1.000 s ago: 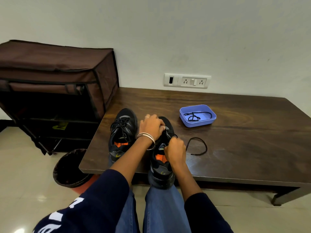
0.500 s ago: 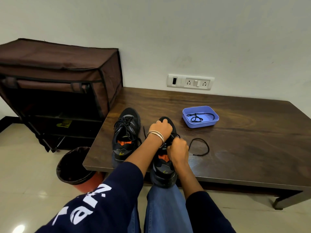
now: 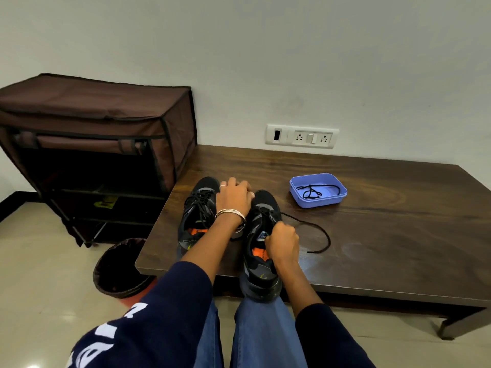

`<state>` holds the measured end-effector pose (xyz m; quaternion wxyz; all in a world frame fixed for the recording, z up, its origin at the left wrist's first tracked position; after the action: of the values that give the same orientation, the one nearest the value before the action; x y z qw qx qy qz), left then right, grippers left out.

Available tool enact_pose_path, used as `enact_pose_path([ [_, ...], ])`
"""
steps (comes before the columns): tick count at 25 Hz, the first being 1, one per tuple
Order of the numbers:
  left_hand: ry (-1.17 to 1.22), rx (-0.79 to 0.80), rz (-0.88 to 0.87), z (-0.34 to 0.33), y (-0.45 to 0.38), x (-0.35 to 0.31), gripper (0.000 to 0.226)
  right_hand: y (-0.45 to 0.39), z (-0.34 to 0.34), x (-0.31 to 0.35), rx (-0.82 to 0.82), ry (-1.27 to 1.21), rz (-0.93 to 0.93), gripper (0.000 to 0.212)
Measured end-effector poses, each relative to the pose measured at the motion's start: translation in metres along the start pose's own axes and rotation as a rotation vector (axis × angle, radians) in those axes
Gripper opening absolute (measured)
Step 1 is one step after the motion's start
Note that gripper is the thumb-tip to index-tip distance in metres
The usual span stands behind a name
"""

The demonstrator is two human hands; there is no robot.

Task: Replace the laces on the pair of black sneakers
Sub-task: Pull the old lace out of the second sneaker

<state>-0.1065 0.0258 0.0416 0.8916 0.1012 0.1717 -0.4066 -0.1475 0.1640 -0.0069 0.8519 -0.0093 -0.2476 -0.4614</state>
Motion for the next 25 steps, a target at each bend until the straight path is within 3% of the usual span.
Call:
enact_pose_path([
  [4, -0.338, 0.127, -0.205, -0.024, 0.004, -0.027, 0.028, -0.001, -0.001, -0.002, -0.006, 0.009, 0.014, 0.025],
  [10, -0.290, 0.168, -0.002, -0.019, -0.003, -0.038, 0.025, -0.002, -0.003, -0.003, -0.018, 0.001, 0.026, 0.025],
  [13, -0.259, 0.222, -0.017, -0.028, -0.002, -0.040, 0.029, -0.002, -0.003, -0.004, -0.023, -0.011, 0.017, 0.025],
  [15, -0.109, 0.204, 0.045, -0.030, 0.003, -0.026, 0.034, -0.003, -0.003, -0.004, -0.016, -0.020, 0.008, 0.025],
  [18, 0.375, -0.023, 0.377, -0.016, 0.009, 0.012, 0.036, -0.003, -0.003, -0.004, -0.019, -0.017, 0.012, 0.024],
  [20, 0.555, -0.118, 0.488, -0.007, 0.013, 0.021, 0.038, -0.004, -0.003, -0.004, -0.025, -0.013, 0.011, 0.024],
  [22, 0.377, -0.179, 0.402, -0.001, 0.015, 0.014, 0.034, -0.004, -0.005, -0.003, -0.026, -0.017, 0.008, 0.023],
  [24, 0.107, -0.216, 0.151, -0.002, 0.014, 0.002, 0.027, -0.003, -0.006, -0.003, -0.020, -0.025, 0.004, 0.024],
  [25, 0.018, -0.163, 0.017, -0.005, 0.013, -0.005, 0.025, -0.003, -0.005, -0.003, -0.019, -0.025, -0.002, 0.024],
])
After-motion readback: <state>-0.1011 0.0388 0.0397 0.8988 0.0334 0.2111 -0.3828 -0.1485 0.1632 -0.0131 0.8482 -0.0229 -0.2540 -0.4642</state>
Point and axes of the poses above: each hand's wrist, its own y-axis away from the middle knuckle, its own z-axis out of the back of the hand, x = y × z, the point moved 2 cm from there along -y, towards the middle knuckle, and after that the axes turned 13 degrees about x, right-handed, at the moved point
